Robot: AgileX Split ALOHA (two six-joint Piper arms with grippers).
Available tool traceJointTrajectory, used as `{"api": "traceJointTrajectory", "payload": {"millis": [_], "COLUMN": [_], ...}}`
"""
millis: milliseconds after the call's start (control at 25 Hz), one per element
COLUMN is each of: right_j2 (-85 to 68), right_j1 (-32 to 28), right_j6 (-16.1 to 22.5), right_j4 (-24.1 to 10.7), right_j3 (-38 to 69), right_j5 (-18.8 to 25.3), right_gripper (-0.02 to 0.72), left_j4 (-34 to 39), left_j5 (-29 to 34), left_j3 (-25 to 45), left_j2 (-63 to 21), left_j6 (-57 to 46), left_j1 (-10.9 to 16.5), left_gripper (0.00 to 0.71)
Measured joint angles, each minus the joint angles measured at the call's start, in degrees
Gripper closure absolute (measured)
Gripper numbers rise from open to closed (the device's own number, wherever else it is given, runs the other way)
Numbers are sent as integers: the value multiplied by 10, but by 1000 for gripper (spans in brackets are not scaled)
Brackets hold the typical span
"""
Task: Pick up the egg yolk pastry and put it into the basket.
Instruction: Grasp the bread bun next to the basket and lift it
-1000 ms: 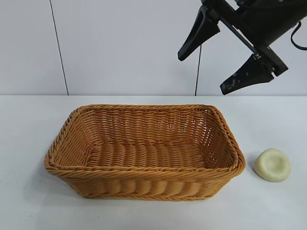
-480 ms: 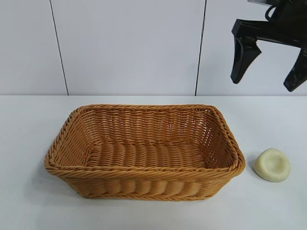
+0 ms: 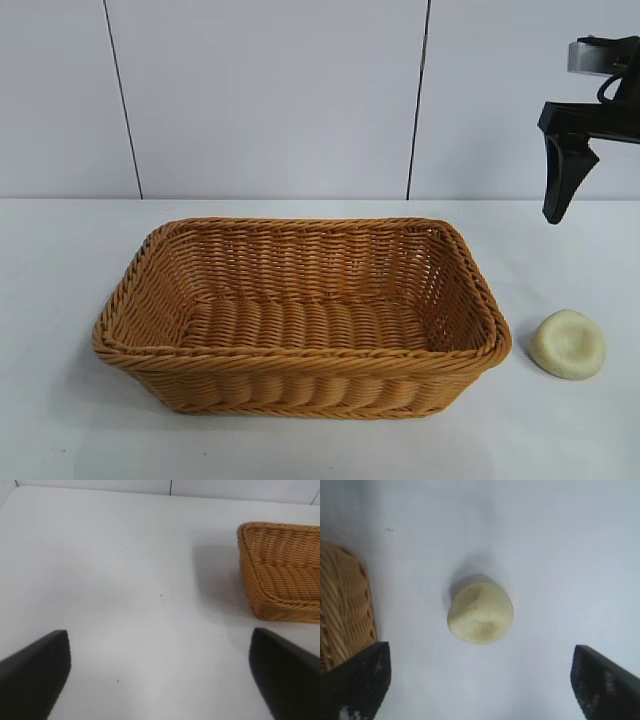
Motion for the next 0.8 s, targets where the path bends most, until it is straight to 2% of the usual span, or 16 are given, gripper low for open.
{"api": "traceJointTrajectory", "payload": {"millis": [200,480,680,720,800], "right_j2": [32,102,126,127,127], "right_j1": [0,0,0,0,0], "right_j6": [0,0,0,0,0], "right_j4": [3,6,8,8,8], "right_j3": [41,44,44,44,44], "right_j5": [-41,-127,-136,-137,-137], "right_gripper": [8,8,8,15,109], "left_j4": [0,0,0,0,0], "left_j5": [0,0,0,0,0], "left_j3": [0,0,0,0,0], "left_j2": [0,0,0,0,0], "left_j6": [0,0,0,0,0], "left_j1": [0,0,0,0,0], "left_gripper": [15,15,15,15,15]}}
